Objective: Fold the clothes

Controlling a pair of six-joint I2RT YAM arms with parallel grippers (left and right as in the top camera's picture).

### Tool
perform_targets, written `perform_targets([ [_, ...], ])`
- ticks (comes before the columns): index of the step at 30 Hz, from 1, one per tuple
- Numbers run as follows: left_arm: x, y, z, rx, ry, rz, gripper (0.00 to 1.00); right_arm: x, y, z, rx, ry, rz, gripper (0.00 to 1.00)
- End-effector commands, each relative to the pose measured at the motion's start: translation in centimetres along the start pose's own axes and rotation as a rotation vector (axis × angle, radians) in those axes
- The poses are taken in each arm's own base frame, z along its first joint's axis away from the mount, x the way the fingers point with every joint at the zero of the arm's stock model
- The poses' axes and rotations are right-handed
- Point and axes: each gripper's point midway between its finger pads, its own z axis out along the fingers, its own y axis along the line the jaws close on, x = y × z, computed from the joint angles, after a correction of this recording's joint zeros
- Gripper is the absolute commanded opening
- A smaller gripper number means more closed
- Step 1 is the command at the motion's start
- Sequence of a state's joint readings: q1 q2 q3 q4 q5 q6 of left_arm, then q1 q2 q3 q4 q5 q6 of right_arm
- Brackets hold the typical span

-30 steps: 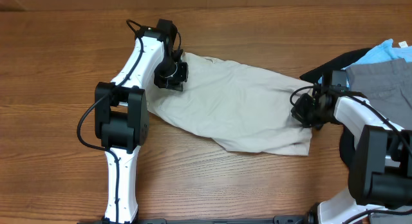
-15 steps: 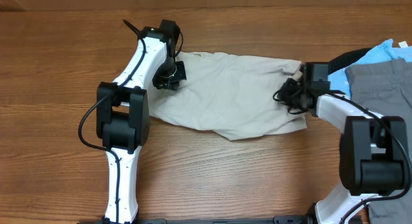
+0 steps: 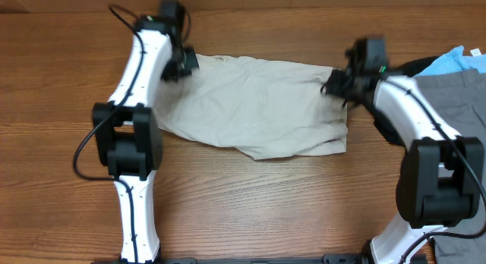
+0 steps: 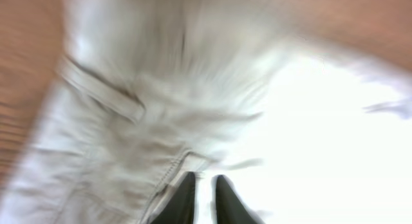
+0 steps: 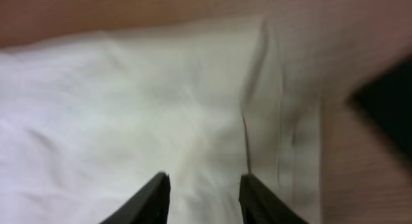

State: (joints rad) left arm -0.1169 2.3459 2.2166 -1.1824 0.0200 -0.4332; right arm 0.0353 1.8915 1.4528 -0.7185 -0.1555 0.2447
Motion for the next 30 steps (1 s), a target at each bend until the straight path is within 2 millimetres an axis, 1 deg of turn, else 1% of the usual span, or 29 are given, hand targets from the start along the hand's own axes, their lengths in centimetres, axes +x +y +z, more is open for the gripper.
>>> perform_targets([
  [1,-3.8,-2.4,-14.6,0.144,-0.290,0.029,0.25,-5.0,2.1,-6.8,-0.020,-0.114,-0.083,0.50],
  [2,-3.4,-2.2,-18.0,0.155,-0.335,0.041,0.26,-5.1,2.5,-8.6,-0.015,-0.094,-0.090,0.57],
  [3,-3.2,-2.1,-19.2,0.156,-0.348,0.061,0.30,-5.0,2.6,-9.4,-0.012,-0.082,-0.088,0.59],
  [5,-2.4,-1.5,-20.8,0.146,-0.361,0.115,0.43,-4.5,2.8,-10.4,-0.010,-0.050,-0.085,0.61],
  [7,-1.8,-0.9,-21.1,0.127,-0.344,0.154,0.52,-3.4,2.5,-10.6,0.002,-0.006,-0.076,0.59],
  [9,-1.3,-0.2,-20.6,0.104,-0.313,0.186,0.61,-2.5,2.0,-10.0,0.014,0.036,-0.051,0.56],
  [12,-1.1,1.0,-19.1,0.078,-0.264,0.179,0.62,-1.5,1.1,-8.5,0.028,0.072,0.000,0.47],
  [14,-1.4,2.0,-18.1,0.064,-0.242,0.166,0.61,-1.1,0.9,-7.2,0.015,0.085,0.007,0.44],
  [18,-1.8,3.5,-16.4,0.050,-0.199,0.137,0.62,-0.5,0.8,-4.2,-0.030,0.093,0.012,0.44],
  [22,-2.1,5.1,-15.1,0.027,-0.165,0.117,0.66,0.2,-0.1,-1.0,-0.030,0.122,0.022,0.44],
  [26,-2.4,6.3,-14.8,0.017,-0.159,0.093,0.66,0.2,-0.9,2.4,-0.030,0.132,0.026,0.45],
  [29,-2.4,6.8,-14.8,0.012,-0.155,0.082,0.67,0.3,-0.8,4.1,-0.071,0.144,0.034,0.46],
  [30,-2.4,6.9,-14.8,0.009,-0.153,0.081,0.67,0.4,-0.8,4.5,-0.078,0.148,0.036,0.49],
])
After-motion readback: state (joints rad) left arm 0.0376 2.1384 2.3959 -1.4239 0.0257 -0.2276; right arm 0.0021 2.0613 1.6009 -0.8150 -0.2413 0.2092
